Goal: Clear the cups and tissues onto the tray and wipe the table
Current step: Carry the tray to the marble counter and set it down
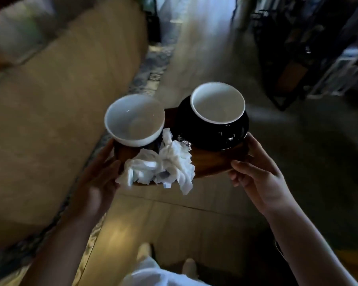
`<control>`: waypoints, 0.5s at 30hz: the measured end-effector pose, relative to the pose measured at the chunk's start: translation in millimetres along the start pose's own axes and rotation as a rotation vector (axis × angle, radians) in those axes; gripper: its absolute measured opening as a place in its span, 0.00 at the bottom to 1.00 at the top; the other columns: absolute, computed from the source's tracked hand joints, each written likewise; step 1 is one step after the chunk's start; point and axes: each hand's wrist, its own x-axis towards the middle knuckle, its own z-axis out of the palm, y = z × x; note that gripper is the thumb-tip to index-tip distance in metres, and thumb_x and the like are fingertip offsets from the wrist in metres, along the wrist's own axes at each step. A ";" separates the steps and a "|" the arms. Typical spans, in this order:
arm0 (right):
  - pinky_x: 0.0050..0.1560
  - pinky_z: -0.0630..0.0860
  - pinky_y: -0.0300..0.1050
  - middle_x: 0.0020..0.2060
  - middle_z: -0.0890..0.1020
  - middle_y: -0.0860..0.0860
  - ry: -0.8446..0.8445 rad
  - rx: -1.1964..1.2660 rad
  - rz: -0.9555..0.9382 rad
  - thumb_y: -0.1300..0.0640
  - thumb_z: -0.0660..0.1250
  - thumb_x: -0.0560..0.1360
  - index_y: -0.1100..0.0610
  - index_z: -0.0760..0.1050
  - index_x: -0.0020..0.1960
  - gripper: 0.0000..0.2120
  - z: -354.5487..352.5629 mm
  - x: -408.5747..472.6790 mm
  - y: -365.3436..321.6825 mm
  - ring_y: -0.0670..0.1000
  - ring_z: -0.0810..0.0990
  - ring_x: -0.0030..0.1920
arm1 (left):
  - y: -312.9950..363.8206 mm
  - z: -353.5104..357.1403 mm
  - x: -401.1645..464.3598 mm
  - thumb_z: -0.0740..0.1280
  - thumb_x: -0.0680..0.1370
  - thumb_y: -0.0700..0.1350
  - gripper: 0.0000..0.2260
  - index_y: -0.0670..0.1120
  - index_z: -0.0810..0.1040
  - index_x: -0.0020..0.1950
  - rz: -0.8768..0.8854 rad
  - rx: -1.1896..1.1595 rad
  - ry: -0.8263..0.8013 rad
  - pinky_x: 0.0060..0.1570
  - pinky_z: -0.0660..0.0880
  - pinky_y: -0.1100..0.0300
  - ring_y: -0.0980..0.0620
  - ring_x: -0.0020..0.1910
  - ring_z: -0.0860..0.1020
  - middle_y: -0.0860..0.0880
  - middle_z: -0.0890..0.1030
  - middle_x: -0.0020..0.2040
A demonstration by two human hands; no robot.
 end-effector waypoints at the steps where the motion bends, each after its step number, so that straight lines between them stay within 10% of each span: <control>1: 0.32 0.77 0.42 0.41 0.80 0.55 -0.035 -0.003 0.007 0.70 0.68 0.71 0.47 0.72 0.73 0.34 6.3 11.0 7.2 0.51 0.79 0.34 | 3.0 -8.5 -0.8 0.59 0.83 0.34 0.24 0.51 0.74 0.77 0.020 -0.059 0.020 0.61 0.79 0.57 0.50 0.69 0.79 0.50 0.81 0.70; 7: 0.32 0.76 0.42 0.42 0.81 0.56 -0.220 -0.045 0.105 0.69 0.68 0.72 0.48 0.70 0.75 0.35 80.4 88.4 45.1 0.52 0.79 0.34 | 19.3 -89.0 2.2 0.56 0.82 0.32 0.24 0.49 0.77 0.74 0.079 -0.121 0.200 0.47 0.82 0.62 0.53 0.59 0.84 0.50 0.84 0.66; 15: 0.31 0.76 0.42 0.40 0.80 0.56 -0.398 -0.100 0.152 0.69 0.68 0.72 0.47 0.72 0.73 0.33 229.3 172.4 105.0 0.51 0.79 0.34 | 51.6 -232.7 13.9 0.55 0.84 0.35 0.24 0.49 0.72 0.78 0.129 -0.107 0.309 0.60 0.81 0.50 0.44 0.68 0.79 0.42 0.78 0.72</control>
